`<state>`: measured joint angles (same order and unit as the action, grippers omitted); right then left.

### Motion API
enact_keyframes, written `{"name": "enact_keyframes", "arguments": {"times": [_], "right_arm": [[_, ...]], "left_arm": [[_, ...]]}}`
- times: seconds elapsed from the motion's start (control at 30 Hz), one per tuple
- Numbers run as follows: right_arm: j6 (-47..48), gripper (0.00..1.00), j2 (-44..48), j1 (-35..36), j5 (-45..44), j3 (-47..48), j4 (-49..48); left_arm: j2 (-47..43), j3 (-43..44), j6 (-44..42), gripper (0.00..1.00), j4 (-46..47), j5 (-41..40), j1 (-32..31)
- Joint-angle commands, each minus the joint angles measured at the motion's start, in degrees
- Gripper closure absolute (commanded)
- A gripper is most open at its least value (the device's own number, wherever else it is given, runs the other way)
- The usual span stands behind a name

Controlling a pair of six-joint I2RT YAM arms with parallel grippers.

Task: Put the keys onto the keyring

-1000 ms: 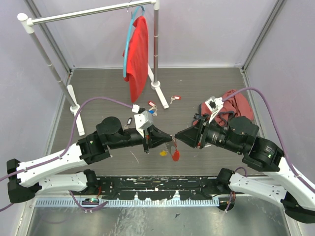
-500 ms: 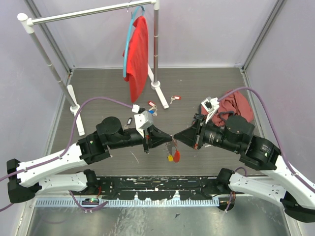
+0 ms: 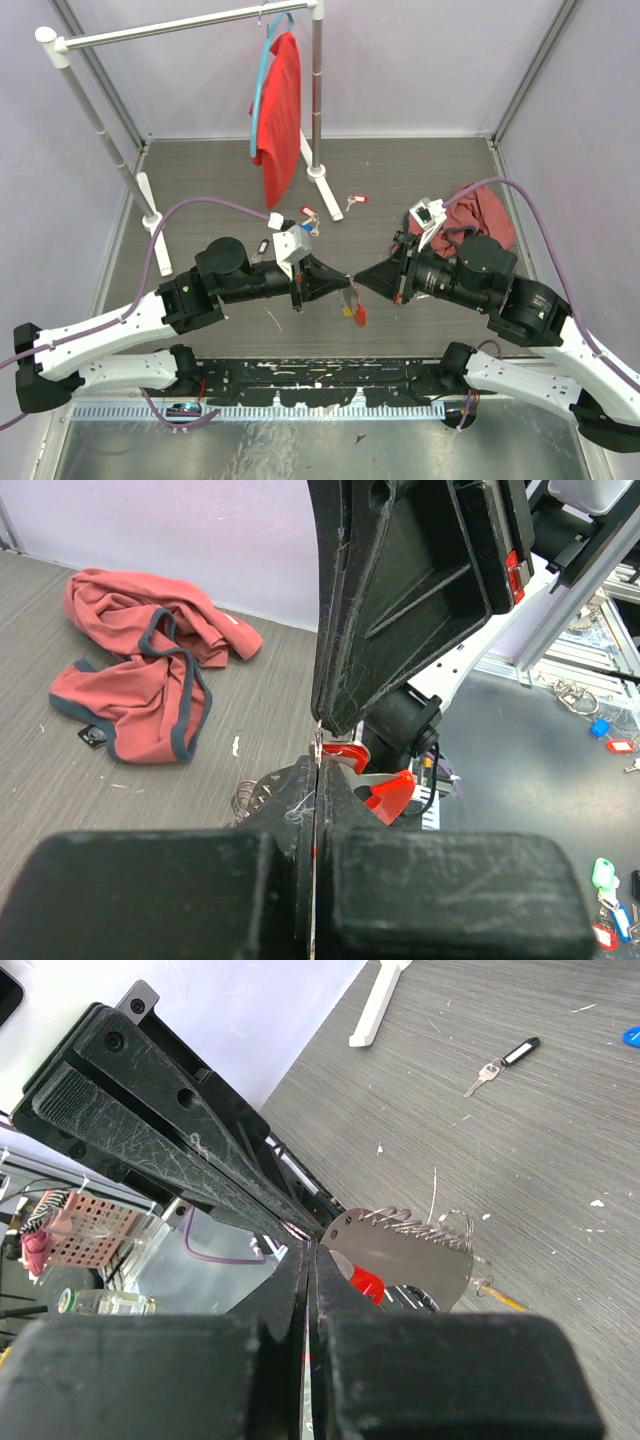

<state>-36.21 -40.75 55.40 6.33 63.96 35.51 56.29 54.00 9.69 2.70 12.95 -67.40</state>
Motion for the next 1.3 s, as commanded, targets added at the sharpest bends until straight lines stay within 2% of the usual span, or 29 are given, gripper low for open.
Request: {"name": "enact_keyframes", "arguments": {"times": [0.0,0.93,1.27], "right_arm": [[0.31,0.99,1.09,0.23,-2.11,0.39,-1.05],[-1.13,0.99,-0.66,0.22,-3.89,0.80,1.26],[-3.10,0.99,0.02,0.20,-7.63,0.45,1.53]], "left_arm": [[-0.62,0.56,0.02,1.00,3.54,-0.16,-0.16],[-0.36,1.12,-0.14,1.00,3.63,0.95,-0.15],[-0.57,0.98,-0.12,1.00,3.63,0.98,-0.25]]}}
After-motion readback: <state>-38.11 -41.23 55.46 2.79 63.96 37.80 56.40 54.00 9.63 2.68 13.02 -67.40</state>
